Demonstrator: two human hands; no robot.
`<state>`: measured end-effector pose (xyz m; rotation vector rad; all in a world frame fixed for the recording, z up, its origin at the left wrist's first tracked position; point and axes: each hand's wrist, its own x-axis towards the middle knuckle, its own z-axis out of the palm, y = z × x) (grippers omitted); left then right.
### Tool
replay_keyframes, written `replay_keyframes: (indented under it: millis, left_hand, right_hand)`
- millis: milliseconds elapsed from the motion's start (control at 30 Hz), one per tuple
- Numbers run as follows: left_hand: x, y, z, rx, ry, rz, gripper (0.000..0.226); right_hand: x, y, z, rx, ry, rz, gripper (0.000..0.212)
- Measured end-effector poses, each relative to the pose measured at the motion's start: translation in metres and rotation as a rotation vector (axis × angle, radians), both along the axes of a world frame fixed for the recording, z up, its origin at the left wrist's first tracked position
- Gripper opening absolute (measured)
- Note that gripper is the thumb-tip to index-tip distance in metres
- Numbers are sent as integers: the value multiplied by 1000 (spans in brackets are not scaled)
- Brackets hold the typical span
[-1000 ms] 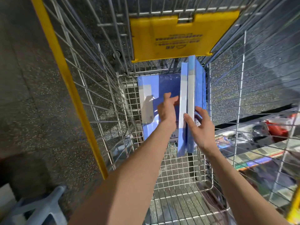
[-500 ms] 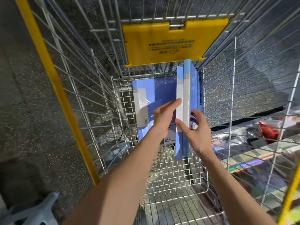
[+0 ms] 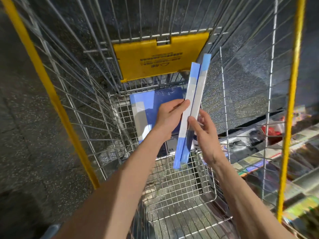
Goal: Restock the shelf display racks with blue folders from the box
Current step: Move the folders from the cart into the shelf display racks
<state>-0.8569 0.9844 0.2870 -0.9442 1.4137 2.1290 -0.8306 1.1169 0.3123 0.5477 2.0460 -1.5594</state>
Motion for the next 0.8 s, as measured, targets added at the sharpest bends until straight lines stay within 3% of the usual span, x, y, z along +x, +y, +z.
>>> replay_keyframes:
  millis: [433, 533, 800]
  left_hand:
    - [14, -14, 98, 33, 167, -30, 26]
    - [29, -15, 120, 47, 232, -62, 18]
    - [91, -3, 180, -8, 380, -27, 28]
  right_hand:
    - [21, -4, 86, -156, 154, -29, 38]
    - [35, -1, 103, -174, 205, -15, 39]
    - [92, 10, 154, -211, 346, 15, 49]
